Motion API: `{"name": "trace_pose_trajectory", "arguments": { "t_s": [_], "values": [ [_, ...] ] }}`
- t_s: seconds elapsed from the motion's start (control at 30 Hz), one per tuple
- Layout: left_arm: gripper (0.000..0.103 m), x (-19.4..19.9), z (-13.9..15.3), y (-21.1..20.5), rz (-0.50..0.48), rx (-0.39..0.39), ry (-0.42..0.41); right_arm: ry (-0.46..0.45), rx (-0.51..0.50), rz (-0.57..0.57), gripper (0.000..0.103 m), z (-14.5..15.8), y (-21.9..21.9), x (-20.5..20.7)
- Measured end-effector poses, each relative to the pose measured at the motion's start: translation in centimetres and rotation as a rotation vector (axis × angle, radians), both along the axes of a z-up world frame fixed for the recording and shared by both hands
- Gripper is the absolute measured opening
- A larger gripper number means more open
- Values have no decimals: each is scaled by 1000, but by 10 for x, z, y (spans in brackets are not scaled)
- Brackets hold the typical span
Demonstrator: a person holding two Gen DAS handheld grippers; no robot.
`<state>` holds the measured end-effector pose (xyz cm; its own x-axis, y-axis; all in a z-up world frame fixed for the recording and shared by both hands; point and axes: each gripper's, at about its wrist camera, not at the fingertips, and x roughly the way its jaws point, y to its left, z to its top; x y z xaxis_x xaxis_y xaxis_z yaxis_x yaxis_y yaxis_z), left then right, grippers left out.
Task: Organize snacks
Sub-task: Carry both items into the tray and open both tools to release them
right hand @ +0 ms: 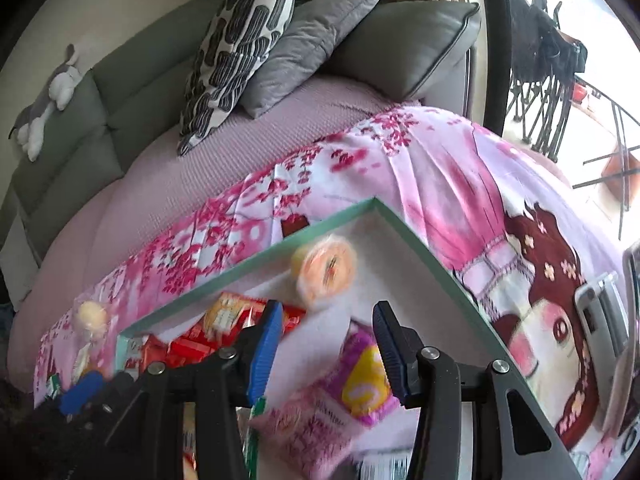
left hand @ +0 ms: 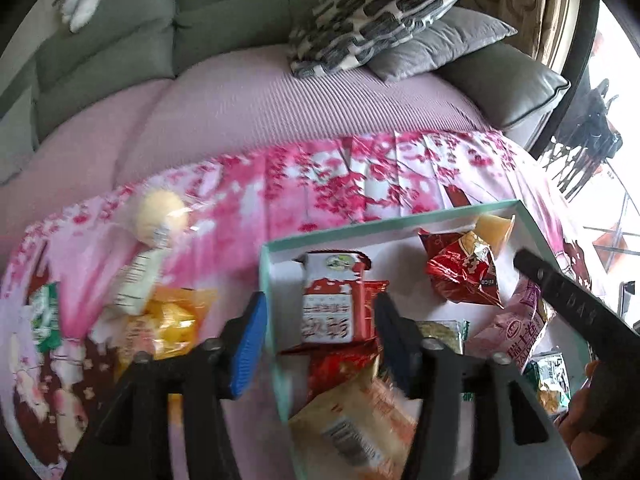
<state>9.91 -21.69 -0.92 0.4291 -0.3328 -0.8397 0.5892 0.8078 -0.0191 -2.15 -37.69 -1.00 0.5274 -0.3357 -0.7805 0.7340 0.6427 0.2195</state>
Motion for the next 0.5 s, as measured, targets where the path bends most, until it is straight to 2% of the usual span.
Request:
{"name": "trace_pose_trajectory", "arguments": {
  "t_s": [0.1, 0.17, 0.23, 0.37, 0.5],
  "values": [
    [68, -6, 12, 15, 37, 21, -18, 23, 24, 0, 54, 6, 11, -7],
    [74, -8, 15, 27, 66, 21, -17, 9, 54, 6, 60, 9, 17, -12],
    [84, -11, 18, 45, 108, 12, -18, 17, 77, 24, 61, 10, 27, -14],
    [87, -9, 15, 70, 177, 34, -26, 12, 116, 69, 71, 10, 47, -10],
    [95, 1, 14, 103, 283, 22, -25, -14, 115, 138, 89, 17, 65, -1]
  ]
}}
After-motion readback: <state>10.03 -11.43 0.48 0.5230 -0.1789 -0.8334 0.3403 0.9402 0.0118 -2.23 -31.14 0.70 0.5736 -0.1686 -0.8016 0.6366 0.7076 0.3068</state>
